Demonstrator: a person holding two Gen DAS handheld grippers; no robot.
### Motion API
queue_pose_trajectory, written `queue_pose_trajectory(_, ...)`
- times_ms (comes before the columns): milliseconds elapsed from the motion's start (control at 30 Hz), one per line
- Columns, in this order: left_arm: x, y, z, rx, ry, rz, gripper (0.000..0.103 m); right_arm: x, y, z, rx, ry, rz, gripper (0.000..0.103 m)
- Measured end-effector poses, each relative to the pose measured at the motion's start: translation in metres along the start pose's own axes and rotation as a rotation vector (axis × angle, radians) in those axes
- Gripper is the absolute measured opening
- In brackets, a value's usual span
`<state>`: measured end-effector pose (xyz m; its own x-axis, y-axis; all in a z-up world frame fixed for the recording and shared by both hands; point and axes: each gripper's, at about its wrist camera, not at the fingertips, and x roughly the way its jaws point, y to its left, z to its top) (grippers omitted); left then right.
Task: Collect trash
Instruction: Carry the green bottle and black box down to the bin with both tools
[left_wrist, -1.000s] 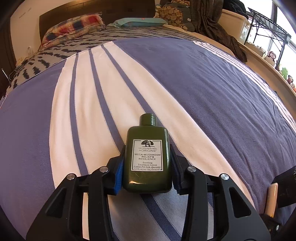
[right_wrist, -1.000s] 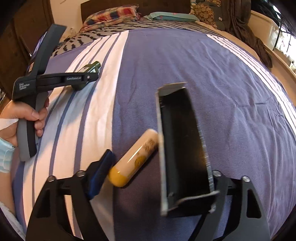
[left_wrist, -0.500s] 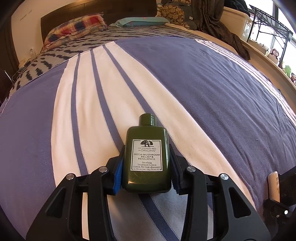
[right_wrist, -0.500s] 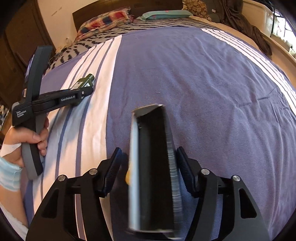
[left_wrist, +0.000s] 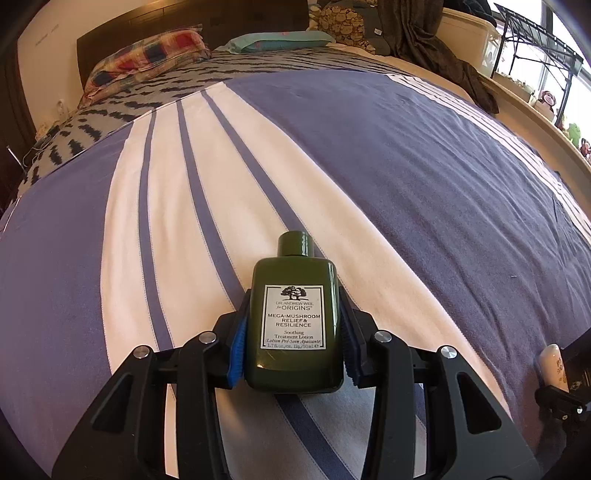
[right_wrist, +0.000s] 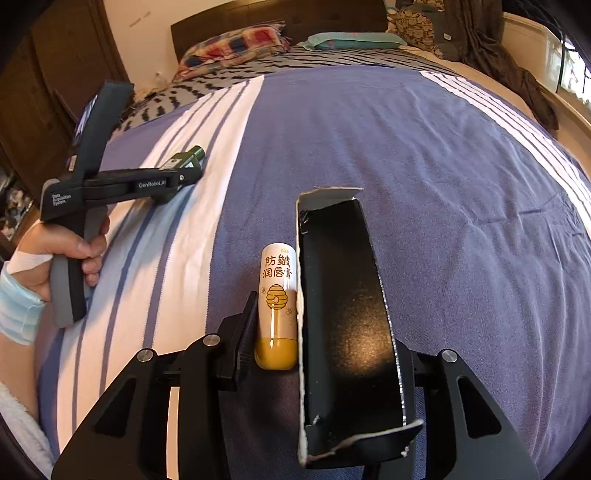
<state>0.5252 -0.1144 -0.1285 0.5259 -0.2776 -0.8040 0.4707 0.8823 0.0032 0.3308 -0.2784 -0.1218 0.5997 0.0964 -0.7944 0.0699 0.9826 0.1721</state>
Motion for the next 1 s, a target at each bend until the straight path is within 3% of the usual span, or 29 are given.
queue_pose_trajectory(233,-0.035,-0.01,-0.027,-0.021,0.015,0.009,0.039,-0.021,0.0,-0.012,-0.002,-0.03,0.042,0.041)
queue_pose_trajectory(733,-0.23,-0.071,-0.142,-0.1,-0.124,0.059,0.039,-0.127,0.018,-0.072,-0.064,-0.11,0.142,0.041)
queue_pose_trajectory(1000,-0.297,-0.107,-0.201,-0.1,-0.194,0.047,0.039,-0.179,0.019,-0.115,-0.101,-0.15,0.132,0.041)
